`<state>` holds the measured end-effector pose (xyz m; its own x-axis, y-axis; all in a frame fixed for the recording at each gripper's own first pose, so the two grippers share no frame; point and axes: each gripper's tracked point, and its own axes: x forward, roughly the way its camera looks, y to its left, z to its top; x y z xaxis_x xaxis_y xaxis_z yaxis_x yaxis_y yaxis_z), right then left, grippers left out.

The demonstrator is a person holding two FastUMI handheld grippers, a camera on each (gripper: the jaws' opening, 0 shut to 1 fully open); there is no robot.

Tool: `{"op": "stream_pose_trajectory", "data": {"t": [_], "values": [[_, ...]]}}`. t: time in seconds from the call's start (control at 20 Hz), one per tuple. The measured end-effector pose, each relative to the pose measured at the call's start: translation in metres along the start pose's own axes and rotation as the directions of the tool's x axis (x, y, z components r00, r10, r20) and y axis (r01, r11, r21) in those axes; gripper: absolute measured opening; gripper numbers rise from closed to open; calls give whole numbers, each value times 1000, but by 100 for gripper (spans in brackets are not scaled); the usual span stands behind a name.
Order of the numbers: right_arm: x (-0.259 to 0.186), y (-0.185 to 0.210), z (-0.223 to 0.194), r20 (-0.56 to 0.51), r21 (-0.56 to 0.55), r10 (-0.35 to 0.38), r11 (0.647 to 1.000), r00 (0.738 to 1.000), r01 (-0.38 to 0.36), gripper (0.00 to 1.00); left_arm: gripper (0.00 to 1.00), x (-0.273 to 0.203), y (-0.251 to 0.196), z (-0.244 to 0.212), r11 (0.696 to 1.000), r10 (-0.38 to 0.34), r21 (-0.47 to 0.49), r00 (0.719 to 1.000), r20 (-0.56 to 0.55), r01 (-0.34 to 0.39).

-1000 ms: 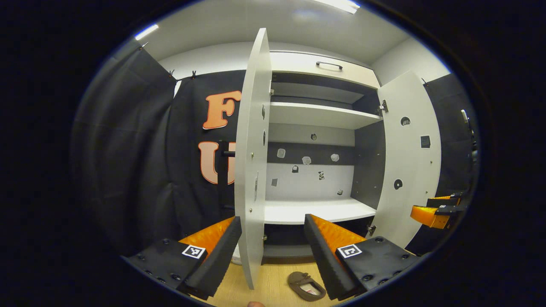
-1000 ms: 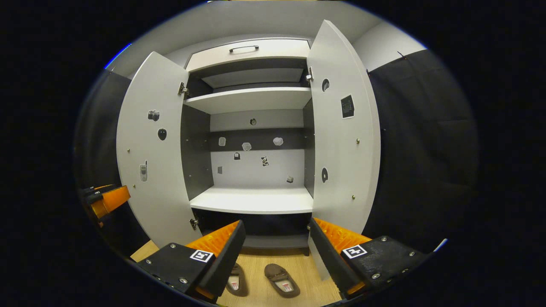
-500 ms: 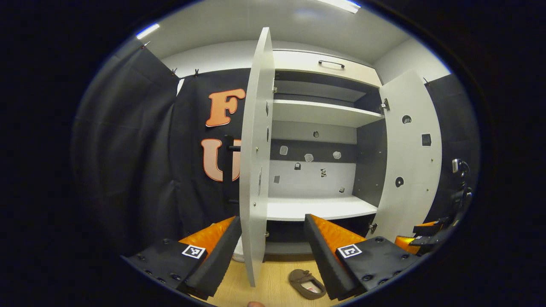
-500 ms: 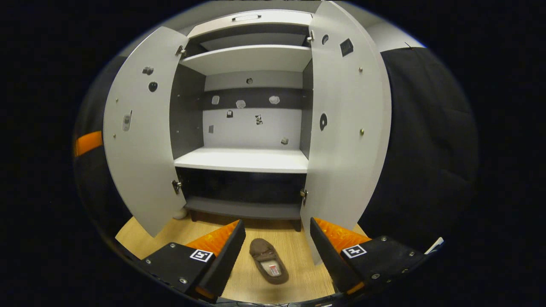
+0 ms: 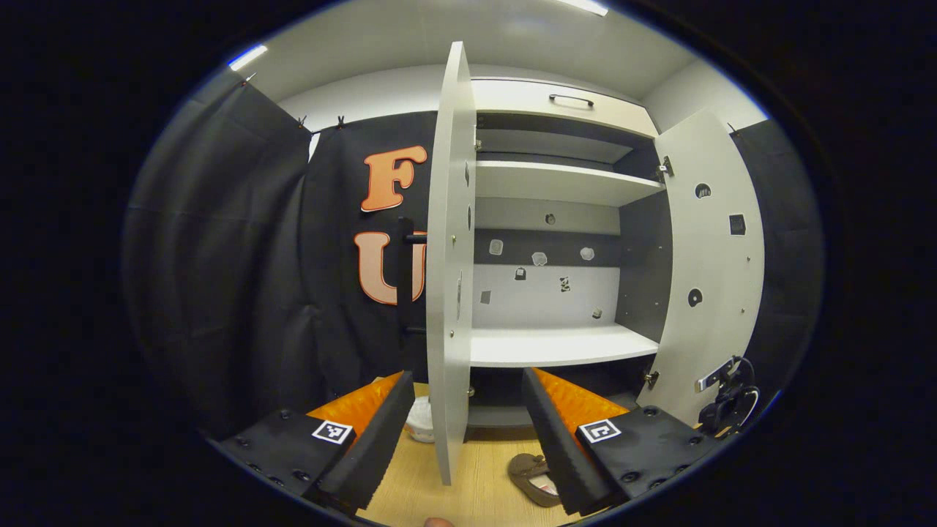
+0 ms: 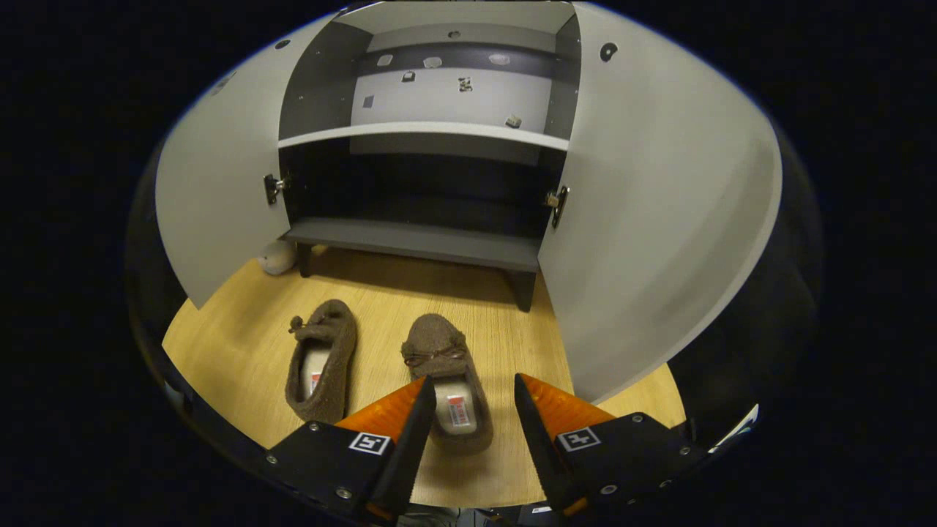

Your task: Grab one shoe with the right hand and put it into the shoe cabinet, grab the other shoe with the left hand and put it into the shoe cabinet; then close the right door with the right hand and the left door with the left hand.

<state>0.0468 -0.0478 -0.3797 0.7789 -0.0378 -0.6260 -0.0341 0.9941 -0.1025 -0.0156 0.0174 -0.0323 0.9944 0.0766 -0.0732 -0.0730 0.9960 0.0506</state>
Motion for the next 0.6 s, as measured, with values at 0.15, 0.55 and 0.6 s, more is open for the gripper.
{"op": "stream_pose_trajectory", "data": {"t": [0.15, 0.55, 0.6], "values": [[29, 1, -22, -70, -2, 8, 1000, 998, -8, 54, 96, -2, 4, -7, 1000, 15, 5, 1000, -12, -15], [81, -7, -47, -180, -3, -21, 1000, 983, 21, 31, 96, -5, 8, -25, 999, 39, 17, 998, -57, -39], [83, -8, -49, -190, -6, -26, 1000, 981, 25, 29, 96, -6, 8, -26, 999, 40, 17, 998, -57, -39]]}}
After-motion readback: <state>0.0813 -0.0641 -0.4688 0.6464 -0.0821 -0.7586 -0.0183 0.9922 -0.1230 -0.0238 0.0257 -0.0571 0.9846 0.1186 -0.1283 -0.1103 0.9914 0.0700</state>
